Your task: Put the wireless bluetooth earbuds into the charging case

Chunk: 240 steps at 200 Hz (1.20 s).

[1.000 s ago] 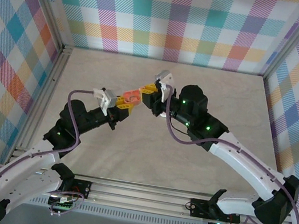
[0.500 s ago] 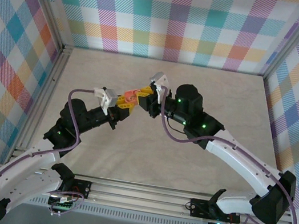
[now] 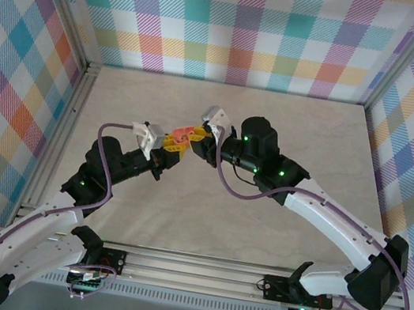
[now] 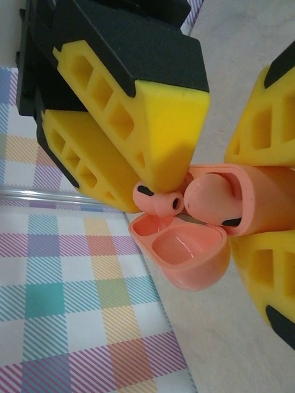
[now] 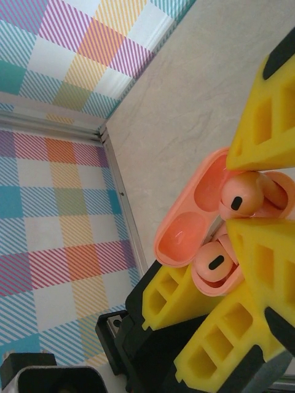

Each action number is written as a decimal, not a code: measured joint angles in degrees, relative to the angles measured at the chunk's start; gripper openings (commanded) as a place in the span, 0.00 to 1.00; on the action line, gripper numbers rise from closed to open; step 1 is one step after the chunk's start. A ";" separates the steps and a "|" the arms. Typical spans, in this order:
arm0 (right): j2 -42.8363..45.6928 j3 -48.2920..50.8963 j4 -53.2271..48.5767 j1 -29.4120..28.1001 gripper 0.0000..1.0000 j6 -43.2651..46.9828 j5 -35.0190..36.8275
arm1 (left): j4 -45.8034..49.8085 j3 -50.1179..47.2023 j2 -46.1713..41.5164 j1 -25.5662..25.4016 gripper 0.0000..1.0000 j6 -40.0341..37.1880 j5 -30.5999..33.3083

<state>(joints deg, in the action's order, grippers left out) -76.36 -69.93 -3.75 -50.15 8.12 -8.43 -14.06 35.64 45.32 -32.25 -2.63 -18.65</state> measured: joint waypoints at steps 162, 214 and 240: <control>2.62 -10.36 -11.02 5.31 0.41 -6.29 -1.57 | 0.44 0.66 3.32 -0.11 0.00 -1.95 -4.74; -4.15 -13.29 -15.28 14.97 0.45 -18.95 -9.62 | 3.56 3.93 3.65 -0.15 0.00 -6.56 -10.62; -9.05 -13.27 -16.74 17.31 0.44 -24.17 -15.82 | 3.67 6.12 5.44 -0.26 0.00 -7.43 -13.57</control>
<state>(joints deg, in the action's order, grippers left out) -85.41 -83.20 -20.49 -32.84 -16.05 -24.25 -10.39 41.76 50.76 -32.51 -10.07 -32.23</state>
